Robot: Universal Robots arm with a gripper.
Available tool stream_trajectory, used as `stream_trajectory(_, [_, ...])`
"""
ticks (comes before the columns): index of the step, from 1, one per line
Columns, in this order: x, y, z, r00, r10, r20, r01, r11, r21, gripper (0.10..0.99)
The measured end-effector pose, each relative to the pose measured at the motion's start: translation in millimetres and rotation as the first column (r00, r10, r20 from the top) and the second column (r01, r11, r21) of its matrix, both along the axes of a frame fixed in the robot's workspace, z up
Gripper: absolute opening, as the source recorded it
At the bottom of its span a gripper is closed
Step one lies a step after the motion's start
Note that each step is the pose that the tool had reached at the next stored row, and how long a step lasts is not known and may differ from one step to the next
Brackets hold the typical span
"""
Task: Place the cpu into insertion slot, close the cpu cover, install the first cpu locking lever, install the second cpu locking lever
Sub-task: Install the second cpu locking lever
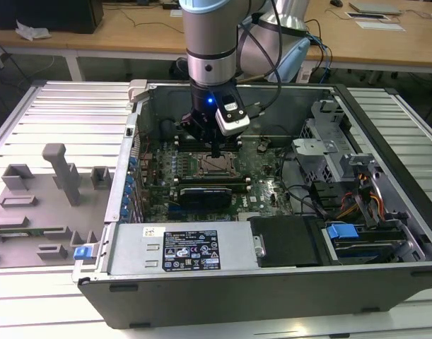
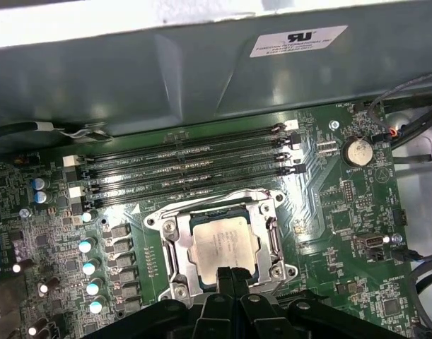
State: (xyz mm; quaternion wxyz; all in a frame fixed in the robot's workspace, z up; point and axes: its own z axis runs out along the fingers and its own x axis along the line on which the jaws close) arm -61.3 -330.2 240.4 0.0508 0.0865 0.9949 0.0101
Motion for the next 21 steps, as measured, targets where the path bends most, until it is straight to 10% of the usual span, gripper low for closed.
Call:
stream_trajectory(12, [-0.1, -2.6, 10.2, 1.0, 0.0, -0.0001, 0.0, 1.0, -0.002, 0.106])
stream_trajectory(21, [-0.6, -21.6, 10.2, 1.0, 0.0, -0.0001, 0.0, 1.0, -0.002, 0.106])
